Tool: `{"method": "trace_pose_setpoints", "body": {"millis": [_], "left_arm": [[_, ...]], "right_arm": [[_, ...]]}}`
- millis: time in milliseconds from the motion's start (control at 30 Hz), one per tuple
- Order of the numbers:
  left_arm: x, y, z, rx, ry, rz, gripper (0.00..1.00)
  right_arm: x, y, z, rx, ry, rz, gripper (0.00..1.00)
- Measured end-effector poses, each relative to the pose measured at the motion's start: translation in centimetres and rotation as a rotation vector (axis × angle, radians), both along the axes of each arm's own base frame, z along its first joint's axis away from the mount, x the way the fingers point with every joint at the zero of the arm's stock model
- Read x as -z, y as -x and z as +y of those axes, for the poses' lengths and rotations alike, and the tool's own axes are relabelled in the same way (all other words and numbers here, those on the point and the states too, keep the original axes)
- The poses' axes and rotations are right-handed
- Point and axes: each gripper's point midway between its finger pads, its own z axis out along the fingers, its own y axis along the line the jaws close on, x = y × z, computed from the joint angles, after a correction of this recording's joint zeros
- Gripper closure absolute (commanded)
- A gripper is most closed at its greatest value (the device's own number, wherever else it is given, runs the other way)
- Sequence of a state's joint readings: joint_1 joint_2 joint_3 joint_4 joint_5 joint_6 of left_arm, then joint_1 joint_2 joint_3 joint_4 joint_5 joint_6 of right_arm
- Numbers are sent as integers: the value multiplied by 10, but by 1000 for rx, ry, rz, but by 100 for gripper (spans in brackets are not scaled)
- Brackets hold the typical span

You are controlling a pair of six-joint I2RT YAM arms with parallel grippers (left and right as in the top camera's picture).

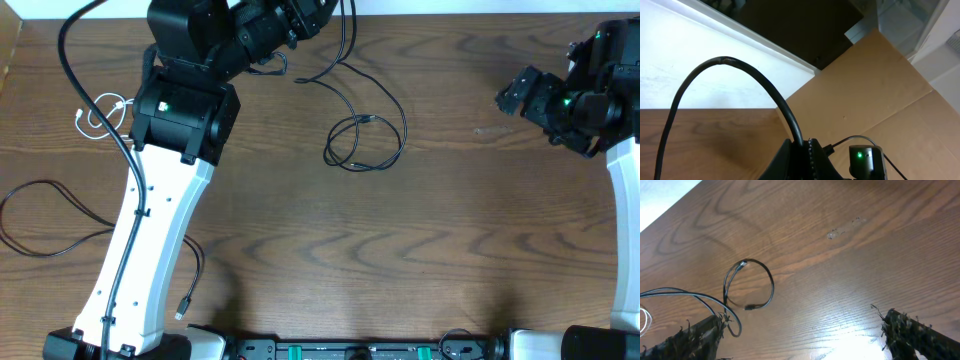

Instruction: Untangle cables

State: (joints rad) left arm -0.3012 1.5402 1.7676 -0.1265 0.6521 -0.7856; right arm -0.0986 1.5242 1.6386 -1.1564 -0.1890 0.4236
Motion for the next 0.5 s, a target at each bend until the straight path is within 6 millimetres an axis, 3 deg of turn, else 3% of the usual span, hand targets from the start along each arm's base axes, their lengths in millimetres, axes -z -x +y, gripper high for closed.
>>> {"method": "trace_pose_setpoints", "body": {"millis": [500], "left_arm": [[-5, -1, 1, -7, 22, -4, 92]], "right_arm": [[0, 0, 0, 0, 0, 0, 1]]}}
